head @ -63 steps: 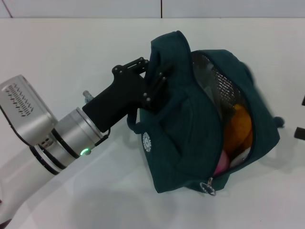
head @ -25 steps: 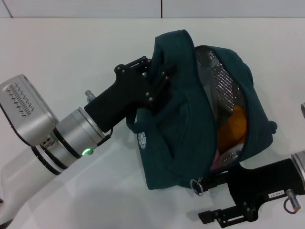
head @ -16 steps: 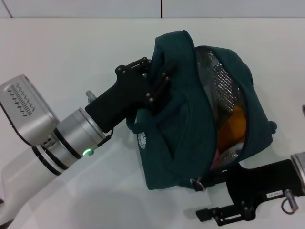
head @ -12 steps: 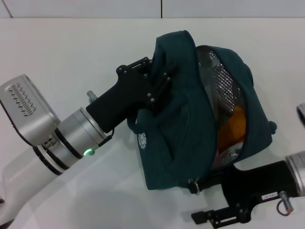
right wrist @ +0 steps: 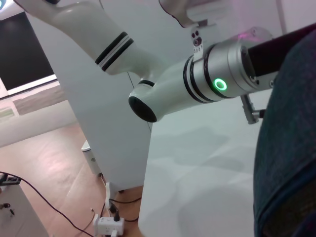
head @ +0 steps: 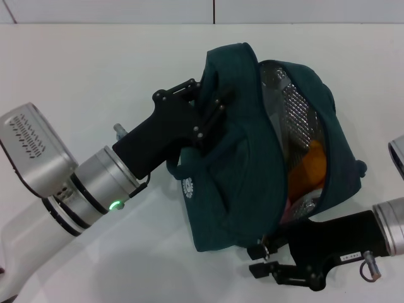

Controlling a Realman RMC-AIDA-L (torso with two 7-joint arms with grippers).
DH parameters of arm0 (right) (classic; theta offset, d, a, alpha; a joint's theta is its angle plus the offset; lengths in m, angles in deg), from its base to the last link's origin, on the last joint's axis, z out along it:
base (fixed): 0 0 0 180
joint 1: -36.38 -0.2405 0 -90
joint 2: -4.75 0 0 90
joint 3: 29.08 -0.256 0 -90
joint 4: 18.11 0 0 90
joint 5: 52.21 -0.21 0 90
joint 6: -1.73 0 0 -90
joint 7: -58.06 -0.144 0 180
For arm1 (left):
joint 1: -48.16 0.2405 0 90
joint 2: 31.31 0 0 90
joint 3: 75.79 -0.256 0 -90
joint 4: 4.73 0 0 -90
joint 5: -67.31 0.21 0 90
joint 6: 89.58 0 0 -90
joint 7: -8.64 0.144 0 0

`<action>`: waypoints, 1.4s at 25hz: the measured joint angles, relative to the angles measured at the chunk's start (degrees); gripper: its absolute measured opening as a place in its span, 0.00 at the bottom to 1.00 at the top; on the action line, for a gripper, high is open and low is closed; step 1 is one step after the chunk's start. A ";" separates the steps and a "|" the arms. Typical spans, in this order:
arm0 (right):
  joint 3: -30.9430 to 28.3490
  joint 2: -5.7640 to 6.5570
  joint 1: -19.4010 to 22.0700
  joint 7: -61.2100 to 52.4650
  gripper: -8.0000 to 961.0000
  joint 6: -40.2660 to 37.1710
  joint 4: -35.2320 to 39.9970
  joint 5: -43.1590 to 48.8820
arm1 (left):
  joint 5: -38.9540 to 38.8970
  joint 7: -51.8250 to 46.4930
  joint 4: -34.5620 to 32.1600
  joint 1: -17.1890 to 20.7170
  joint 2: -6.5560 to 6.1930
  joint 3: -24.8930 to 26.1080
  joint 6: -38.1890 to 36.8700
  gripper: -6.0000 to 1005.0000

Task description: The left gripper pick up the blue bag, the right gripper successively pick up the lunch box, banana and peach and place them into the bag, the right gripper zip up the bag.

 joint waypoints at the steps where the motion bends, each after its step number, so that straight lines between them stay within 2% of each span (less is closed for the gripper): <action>1: -0.09 0.03 0.00 0.76 0.45 0.00 0.00 -0.07 | 0.00 0.07 -0.05 0.10 0.00 0.03 -0.07 0.29; 8: -0.42 0.44 0.74 6.59 0.12 -1.05 0.71 -1.91 | -0.05 0.00 -0.09 0.34 -0.15 0.07 -0.23 0.32; 11: -0.42 0.52 0.84 7.76 0.06 -1.40 0.99 -2.07 | -0.30 -1.18 -0.10 0.59 -0.21 0.14 -0.48 0.35; 16: -0.41 0.61 0.33 8.42 0.06 -1.79 1.48 -2.06 | -0.23 -7.08 0.16 0.92 -0.40 0.16 -4.03 0.41; 20: -0.41 0.70 0.30 8.59 0.06 -1.88 3.49 -1.79 | -0.29 -15.56 1.67 0.97 -0.76 0.25 -7.86 0.55; 24: -0.41 0.75 0.03 8.60 0.06 -1.95 4.74 -1.79 | -0.17 -18.87 5.28 1.59 -0.78 0.25 -10.89 0.73; 30: -0.40 0.78 -0.11 8.38 0.06 -2.12 7.97 -1.74 | -0.39 -15.67 9.54 7.15 -0.83 0.20 -21.27 0.71; 35: -0.47 0.96 -0.19 7.93 0.06 -3.23 10.26 -2.03 | -0.03 -9.07 10.96 11.85 -0.84 -0.08 -23.86 0.70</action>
